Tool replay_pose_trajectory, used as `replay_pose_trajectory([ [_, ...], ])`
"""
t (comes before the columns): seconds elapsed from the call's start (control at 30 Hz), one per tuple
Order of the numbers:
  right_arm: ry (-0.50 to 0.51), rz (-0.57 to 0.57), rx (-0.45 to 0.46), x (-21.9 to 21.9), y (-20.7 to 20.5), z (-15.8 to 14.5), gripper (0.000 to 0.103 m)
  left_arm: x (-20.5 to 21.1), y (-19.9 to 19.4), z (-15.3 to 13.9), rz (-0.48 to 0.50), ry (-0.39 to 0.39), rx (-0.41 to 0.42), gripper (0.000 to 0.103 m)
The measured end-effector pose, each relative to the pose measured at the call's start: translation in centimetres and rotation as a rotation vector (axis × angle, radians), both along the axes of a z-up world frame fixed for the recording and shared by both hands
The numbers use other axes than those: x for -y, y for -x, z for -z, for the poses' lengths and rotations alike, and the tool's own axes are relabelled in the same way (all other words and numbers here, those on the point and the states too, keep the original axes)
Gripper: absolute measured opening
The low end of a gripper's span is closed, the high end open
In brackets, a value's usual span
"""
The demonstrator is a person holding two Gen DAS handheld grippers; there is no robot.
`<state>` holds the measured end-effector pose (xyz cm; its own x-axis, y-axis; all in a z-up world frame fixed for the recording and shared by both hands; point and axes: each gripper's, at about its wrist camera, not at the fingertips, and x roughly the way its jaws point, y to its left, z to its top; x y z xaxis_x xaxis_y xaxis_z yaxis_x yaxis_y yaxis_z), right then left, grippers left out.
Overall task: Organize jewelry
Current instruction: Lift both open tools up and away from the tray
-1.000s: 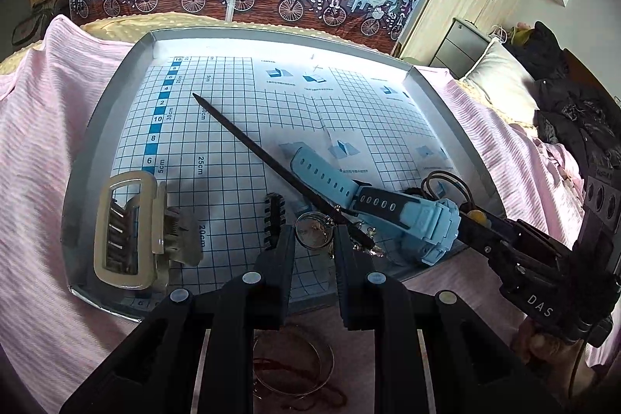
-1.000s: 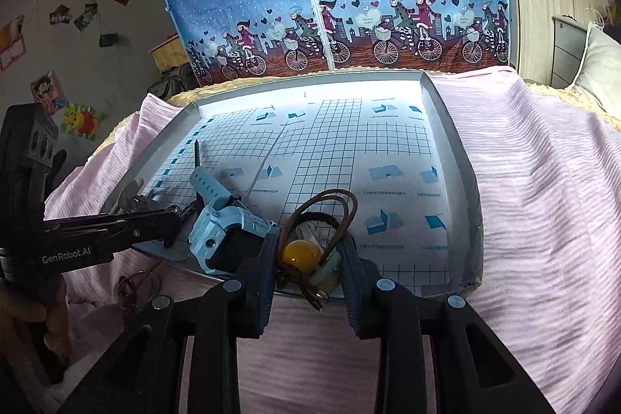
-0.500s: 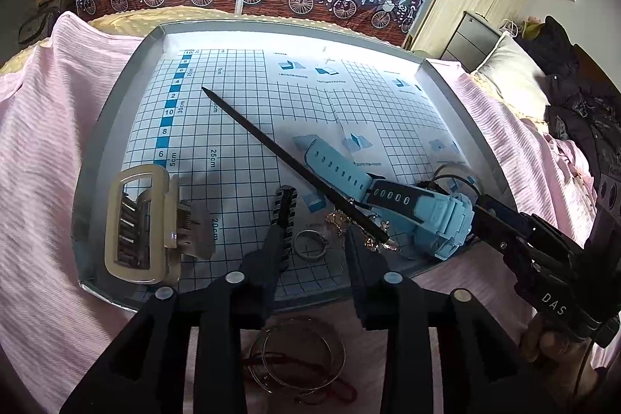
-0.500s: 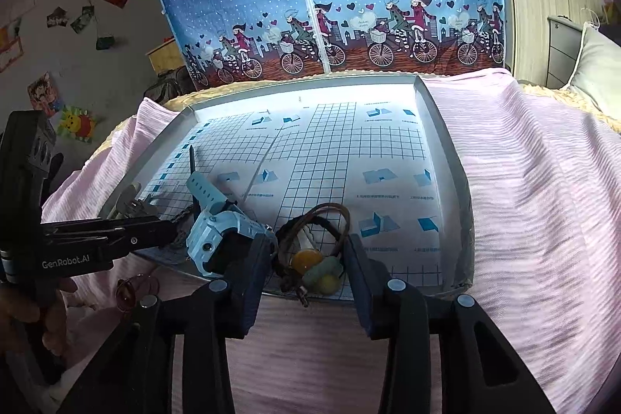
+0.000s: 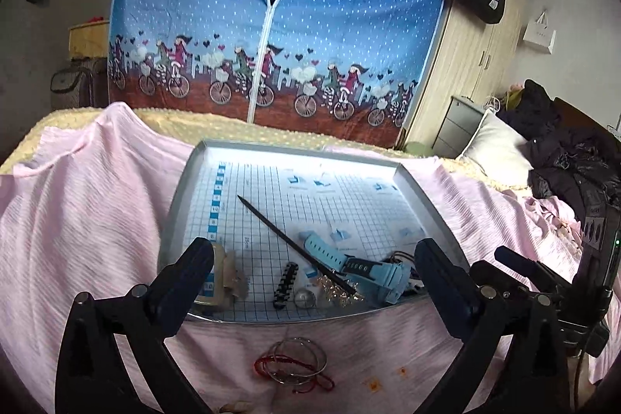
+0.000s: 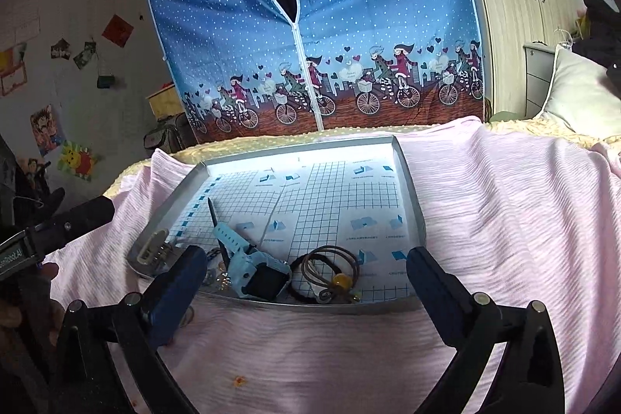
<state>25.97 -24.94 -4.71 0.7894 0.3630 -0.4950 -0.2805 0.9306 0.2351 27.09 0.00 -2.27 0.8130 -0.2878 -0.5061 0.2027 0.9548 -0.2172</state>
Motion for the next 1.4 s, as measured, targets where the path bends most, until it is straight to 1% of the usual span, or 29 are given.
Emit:
replay_pose_trajectory([
  [0.1,-0.016,-0.005,0.052,0.1,1.6,-1.7,0.103,0.2,1.6,-1.6,-0.001,-0.008,0.047,0.102],
  [0.23,0.004,-0.010,0.125,-0.1,4.4,-3.7,0.103,0.7,4.2,-3.2,-0.009,-0.027,0.081,0.102],
  [0.4,0.036,-0.014,0.179,-0.4,7.7,-4.9,0.103,1.8,7.7,-4.4,-0.016,-0.100,0.148,0.102],
  [0.47,0.053,-0.014,0.205,-0.6,9.0,-5.4,0.103,2.0,9.1,-4.6,-0.023,-0.113,0.163,0.102],
  [0.57,0.054,-0.016,0.227,-0.8,10.8,-5.7,0.103,1.7,11.0,-4.5,-0.039,-0.098,0.164,0.102],
  [0.67,0.055,-0.029,0.235,-1.1,12.6,-5.7,0.103,0.9,12.5,-4.3,-0.054,-0.062,0.137,0.102],
  [0.77,0.054,-0.038,0.231,-1.5,14.2,-5.5,0.103,0.4,14.2,-4.1,-0.083,-0.031,0.118,0.102],
  [0.9,0.061,-0.049,0.220,-1.9,16.1,-5.1,0.103,-0.6,16.1,-3.8,-0.125,-0.011,0.088,0.102],
  [1.07,0.072,-0.065,0.191,-2.6,17.9,-4.4,0.103,-1.3,17.6,-3.3,-0.185,-0.010,0.037,0.102],
  [1.17,0.068,-0.069,0.172,-2.8,18.3,-4.1,0.103,-1.4,18.2,-3.1,-0.214,-0.037,0.022,0.102],
  [1.27,0.066,-0.070,0.151,-2.9,18.3,-3.8,0.103,-1.1,18.7,-2.4,-0.248,-0.099,0.006,0.101],
  [1.33,0.071,-0.066,0.112,-2.9,17.8,-3.3,0.103,-0.8,18.9,-2.0,-0.287,-0.155,-0.010,0.102],
  [1.4,0.086,-0.049,0.048,-3.0,16.9,-2.5,0.103,-0.9,18.8,-1.3,-0.323,-0.185,-0.034,0.102],
])
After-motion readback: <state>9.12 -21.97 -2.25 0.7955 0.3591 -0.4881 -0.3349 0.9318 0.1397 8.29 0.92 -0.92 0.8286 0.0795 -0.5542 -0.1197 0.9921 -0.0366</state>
